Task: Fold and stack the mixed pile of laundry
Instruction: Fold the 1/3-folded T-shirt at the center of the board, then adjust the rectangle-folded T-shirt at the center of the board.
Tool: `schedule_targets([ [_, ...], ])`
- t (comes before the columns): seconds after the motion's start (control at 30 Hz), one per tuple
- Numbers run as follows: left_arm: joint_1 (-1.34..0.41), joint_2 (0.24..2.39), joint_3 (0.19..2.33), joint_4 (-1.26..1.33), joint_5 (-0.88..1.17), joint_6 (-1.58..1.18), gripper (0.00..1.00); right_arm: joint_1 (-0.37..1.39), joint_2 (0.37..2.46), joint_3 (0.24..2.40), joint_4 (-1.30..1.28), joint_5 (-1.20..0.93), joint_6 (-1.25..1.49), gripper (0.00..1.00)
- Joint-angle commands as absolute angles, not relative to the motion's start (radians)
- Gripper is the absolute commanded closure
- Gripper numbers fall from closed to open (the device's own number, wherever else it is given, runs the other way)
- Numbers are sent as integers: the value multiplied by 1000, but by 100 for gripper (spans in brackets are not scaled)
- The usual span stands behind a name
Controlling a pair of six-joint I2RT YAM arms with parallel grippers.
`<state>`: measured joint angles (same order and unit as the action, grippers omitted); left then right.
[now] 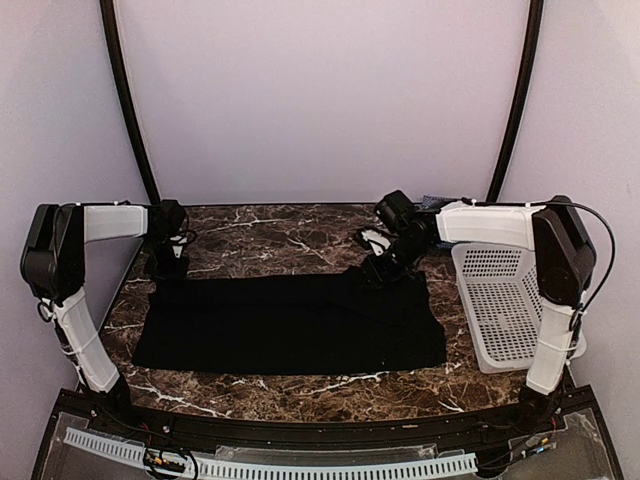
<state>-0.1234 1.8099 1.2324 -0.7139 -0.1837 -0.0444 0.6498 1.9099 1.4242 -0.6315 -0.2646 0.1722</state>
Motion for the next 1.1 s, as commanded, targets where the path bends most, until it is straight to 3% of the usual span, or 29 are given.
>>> schedule_targets([
  [0.0, -138, 1705, 1178, -770, -172, -32, 67, 674, 1863, 1331, -634, -324, 154, 59],
  [0.2, -174, 1542, 1175, -728, -127, -20, 66, 661, 1732, 1220, -664, -335, 147, 61],
  [0.4, -184, 1355, 1142, -566, 25, -28, 56, 496, 1619, 1223, -623, -290, 173, 59],
  [0.7, -189, 1336, 1162, -482, 114, -70, 54, 445, 1855, 1463, -645, -247, 105, 62],
  [1.07, -195, 1338, 1148, -470, 130, -72, 54, 442, 2055, 1563, -666, -252, 53, 59],
])
